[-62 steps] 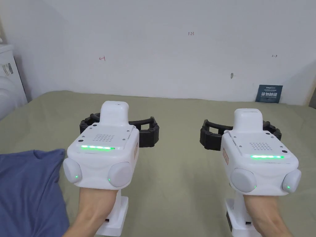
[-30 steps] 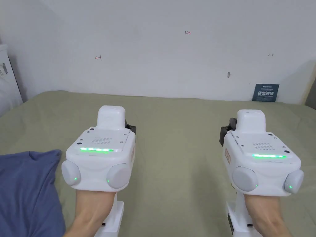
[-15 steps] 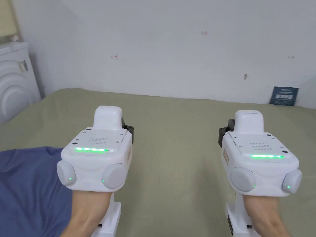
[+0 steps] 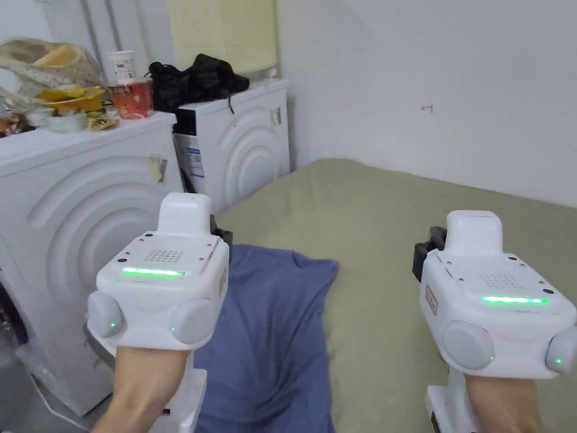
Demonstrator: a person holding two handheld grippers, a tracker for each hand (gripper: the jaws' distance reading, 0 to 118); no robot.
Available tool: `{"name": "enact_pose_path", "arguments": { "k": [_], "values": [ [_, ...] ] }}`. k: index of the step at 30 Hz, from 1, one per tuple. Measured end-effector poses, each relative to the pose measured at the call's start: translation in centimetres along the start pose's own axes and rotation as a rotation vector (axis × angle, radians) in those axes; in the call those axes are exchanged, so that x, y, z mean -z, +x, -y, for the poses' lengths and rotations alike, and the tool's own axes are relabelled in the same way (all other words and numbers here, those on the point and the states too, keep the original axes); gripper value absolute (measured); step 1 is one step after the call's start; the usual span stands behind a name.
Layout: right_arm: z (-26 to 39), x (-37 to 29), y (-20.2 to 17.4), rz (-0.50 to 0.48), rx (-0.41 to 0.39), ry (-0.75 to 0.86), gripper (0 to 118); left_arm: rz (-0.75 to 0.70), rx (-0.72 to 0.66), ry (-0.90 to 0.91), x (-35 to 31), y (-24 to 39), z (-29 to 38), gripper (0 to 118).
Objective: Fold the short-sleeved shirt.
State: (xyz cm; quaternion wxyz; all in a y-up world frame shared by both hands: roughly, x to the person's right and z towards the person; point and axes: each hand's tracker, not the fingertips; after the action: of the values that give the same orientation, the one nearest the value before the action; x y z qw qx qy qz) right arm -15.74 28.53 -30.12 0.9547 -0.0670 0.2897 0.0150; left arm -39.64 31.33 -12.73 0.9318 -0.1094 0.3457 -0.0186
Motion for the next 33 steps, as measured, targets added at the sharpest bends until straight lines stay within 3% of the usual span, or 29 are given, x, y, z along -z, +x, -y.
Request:
{"name": "enact_pose_path", "arguments": {
  "k": [8, 16, 21, 25, 30, 33],
  "values": [
    [0.7, 2.4, -5.6, -0.092, -0.03, -0.034, 1, -0.094, -0.041, -0.038, 0.8, -5.0, 1.3, 2],
    [2.2, 4.3, -5.5, -0.085, -0.036, -0.067, 1, -0.03, -0.083, -0.133, 4.7, -4.5, 2.8, 2],
    [4.8, 6.8, -4.9, -0.063, -0.026, -0.135, 1, 0.053, -0.094, -0.255, 11.3, -2.2, 5.1, 2],
    [8.0, 9.8, -5.1, -0.061, -0.05, -0.193, 1, 0.157, -0.133, -0.474, 19.4, 0.8, 8.7, 2],
    [11.4, 12.1, -4.6, -0.061, -0.022, -0.279, 1, 0.304, -0.07, -0.677, 27.4, 5.7, 13.0, 2],
    [12.8, 12.7, -4.1, -0.056, -0.024, -0.317, 1, 0.309, -0.107, -0.759, 30.4, 7.3, 14.3, 2]
  ]
}}
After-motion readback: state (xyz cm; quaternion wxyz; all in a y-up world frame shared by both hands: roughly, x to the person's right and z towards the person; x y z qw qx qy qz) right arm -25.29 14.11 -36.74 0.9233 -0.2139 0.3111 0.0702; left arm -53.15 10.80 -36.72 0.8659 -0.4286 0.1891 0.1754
